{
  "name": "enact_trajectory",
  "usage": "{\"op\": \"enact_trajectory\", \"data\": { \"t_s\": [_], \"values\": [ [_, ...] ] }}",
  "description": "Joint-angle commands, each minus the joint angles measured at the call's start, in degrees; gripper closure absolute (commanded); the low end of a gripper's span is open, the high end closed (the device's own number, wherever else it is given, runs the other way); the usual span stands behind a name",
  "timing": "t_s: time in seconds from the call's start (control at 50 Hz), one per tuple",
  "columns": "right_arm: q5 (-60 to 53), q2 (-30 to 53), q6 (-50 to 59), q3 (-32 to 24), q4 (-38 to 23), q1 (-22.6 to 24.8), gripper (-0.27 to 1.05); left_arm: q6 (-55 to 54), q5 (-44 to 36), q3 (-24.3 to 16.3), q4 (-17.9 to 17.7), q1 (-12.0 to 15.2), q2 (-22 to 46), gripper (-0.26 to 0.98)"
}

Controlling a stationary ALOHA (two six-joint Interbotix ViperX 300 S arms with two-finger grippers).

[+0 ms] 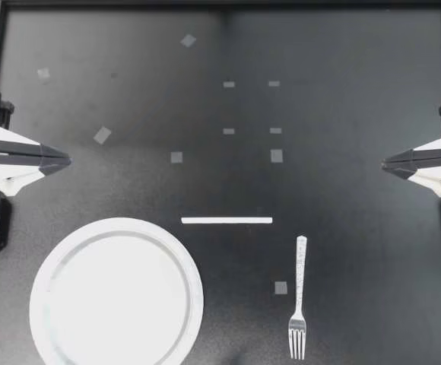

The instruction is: Pick up the fork and place it on the plate.

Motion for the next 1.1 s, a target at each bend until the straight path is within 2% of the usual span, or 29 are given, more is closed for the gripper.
{"op": "enact_trajectory", "data": {
  "t_s": [0.0,0.08,0.16,0.36,0.44,0.6,0.68,0.76,0.84,0.94,1.08],
  "values": [
    [-0.35,0.00,0.00,0.09,0.00,-0.18,0.61,-0.44,-0.53,1.58,0.00,0.70,-0.79,0.61],
    [-0.62,-1.05,-0.18,1.67,0.00,-0.26,0.74,-0.97,-0.97,2.46,-0.18,0.70,-2.02,0.71],
    [-0.88,-2.72,0.00,2.81,0.00,-0.26,0.82,-1.32,-1.49,2.90,-0.18,0.70,-3.60,0.75],
    [-1.76,-6.77,0.70,4.22,0.18,-0.26,0.83,-1.41,-1.49,3.34,-0.18,0.70,-5.89,0.75],
    [-1.49,-5.98,3.25,3.78,2.37,-0.26,0.83,-2.46,-0.88,3.25,-0.88,0.70,-5.19,0.75],
    [4.39,-0.26,13.80,-5.89,9.23,-0.18,0.83,-6.06,3.60,-1.67,-8.70,0.70,-2.29,0.75],
    [16.35,3.16,17.93,-12.30,8.26,0.26,0.83,-6.24,8.79,-4.57,-8.96,0.70,-1.14,0.75],
    [26.63,5.27,17.58,-16.87,6.15,1.58,0.82,-5.27,11.16,-5.62,-8.61,0.79,-1.14,0.75],
    [32.26,6.15,15.64,-20.57,2.64,4.04,0.78,-4.04,10.81,-5.89,-8.44,0.70,-1.93,0.75],
    [33.84,5.98,11.25,-23.64,-1.76,6.94,0.66,-3.69,10.37,-5.45,-8.44,0.70,-2.81,0.72],
    [33.75,6.50,0.79,-24.35,-8.96,7.38,0.32,-3.52,9.93,-5.01,-8.44,0.70,-2.81,0.64]
  ]
}}
